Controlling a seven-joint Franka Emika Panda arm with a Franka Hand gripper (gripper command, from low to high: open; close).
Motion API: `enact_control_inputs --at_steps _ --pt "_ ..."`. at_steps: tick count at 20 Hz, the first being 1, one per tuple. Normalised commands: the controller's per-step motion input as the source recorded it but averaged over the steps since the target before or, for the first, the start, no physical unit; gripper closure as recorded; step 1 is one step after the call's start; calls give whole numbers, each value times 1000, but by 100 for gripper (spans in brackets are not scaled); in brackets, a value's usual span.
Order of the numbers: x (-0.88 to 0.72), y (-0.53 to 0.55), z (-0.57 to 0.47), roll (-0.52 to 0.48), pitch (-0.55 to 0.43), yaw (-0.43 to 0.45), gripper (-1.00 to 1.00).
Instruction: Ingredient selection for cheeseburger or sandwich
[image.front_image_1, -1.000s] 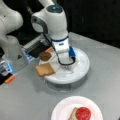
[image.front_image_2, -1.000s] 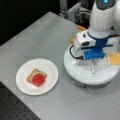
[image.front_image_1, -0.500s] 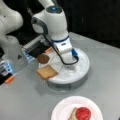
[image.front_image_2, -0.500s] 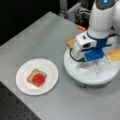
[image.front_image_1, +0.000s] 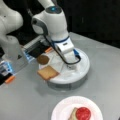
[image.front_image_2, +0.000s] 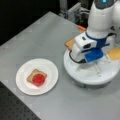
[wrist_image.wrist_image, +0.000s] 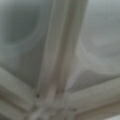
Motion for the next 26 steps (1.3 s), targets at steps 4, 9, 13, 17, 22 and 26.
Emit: enact_control_inputs --at_steps 4,9,13,17,22,26 --pt "190 212 16 -41 -79 335 -100" --pt "239 232 9 -35 -84 377 -100" --pt "263 233 5 -31 -88 342 -100" --pt "253 234 27 -28 -88 325 -100" --pt "253 241 32 -26 -92 353 -100" --pt "259 259 15 -25 -94 360 -100"
